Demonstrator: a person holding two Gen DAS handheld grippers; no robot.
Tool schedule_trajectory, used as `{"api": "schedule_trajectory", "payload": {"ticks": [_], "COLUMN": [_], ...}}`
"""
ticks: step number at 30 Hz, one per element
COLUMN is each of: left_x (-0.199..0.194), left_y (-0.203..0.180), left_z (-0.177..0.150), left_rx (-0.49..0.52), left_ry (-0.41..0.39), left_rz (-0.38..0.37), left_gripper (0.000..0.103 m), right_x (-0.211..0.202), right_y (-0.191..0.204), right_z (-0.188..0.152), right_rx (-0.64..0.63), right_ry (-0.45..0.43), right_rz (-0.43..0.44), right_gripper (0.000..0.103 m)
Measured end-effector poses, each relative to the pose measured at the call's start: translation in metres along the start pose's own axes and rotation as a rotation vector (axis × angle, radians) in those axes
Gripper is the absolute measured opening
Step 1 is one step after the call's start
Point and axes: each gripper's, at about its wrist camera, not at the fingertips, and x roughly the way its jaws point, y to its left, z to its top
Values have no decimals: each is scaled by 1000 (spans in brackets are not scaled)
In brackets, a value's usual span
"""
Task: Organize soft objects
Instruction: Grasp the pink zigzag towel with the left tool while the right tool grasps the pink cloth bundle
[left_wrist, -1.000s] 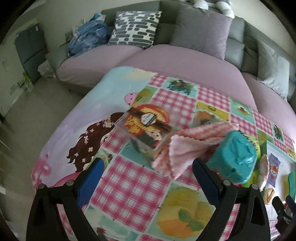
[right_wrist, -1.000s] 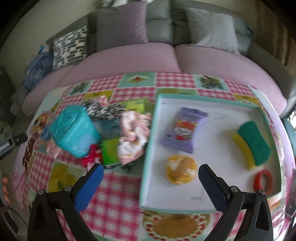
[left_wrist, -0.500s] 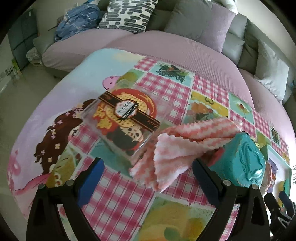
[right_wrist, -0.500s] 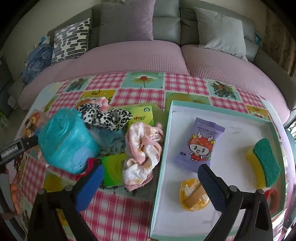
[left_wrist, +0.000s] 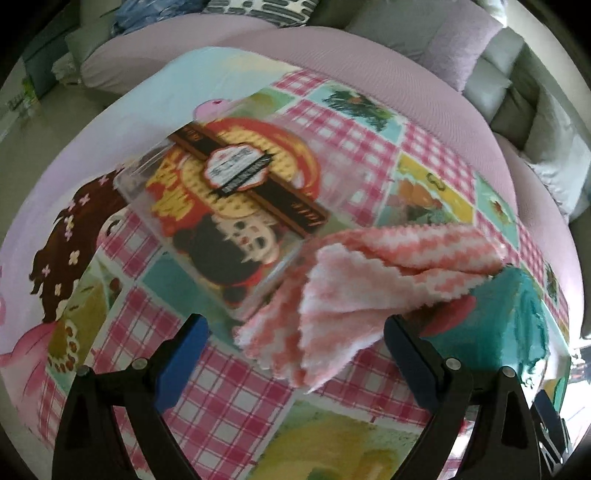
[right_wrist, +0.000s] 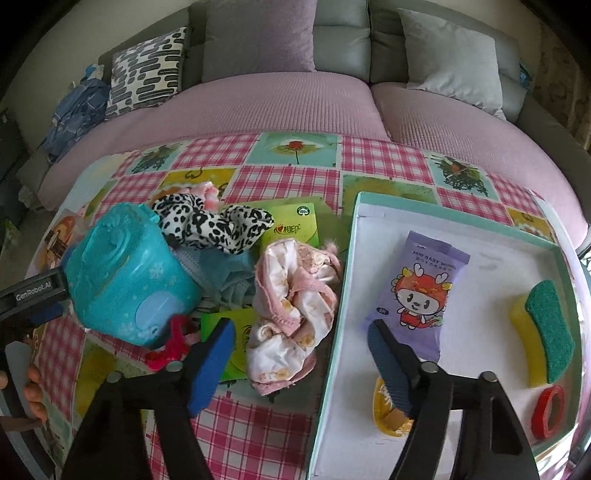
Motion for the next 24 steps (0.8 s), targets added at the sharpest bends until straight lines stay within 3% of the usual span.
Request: {"api": "schedule_trajectory", "payload": {"ticks": [7, 13, 15, 17, 21, 23, 24], "left_x": [8, 16, 15, 14, 13, 10, 10], "left_y": [8, 2, 0, -4, -9, -8, -9], "left_z": [-1, -2, -2, -1, 0, 0, 0], "left_rx": [-28, 14, 39, 51, 76, 80, 82], "left_ry": [17, 8, -1, -8, -14, -15, -14], "left_rz": [1, 94, 116, 105, 94, 77, 62], "left_gripper": [96, 92, 84, 68, 54, 36, 32], "right_x": [6, 7, 8, 8, 8, 7, 7], "right_y": [0, 0, -1, -1, 0, -1, -2], "right_z": [-2, -3, -3, -3, -3, -3, -3], "right_rx": [-1, -10, -7, -7, -12, -9, -9], "right_ry": [17, 20, 20, 21, 23, 23, 24], "right_rz": [13, -3, -4, -5, -16, -17, -19], "right_gripper": [52, 44, 43, 43, 40, 36, 35]}}
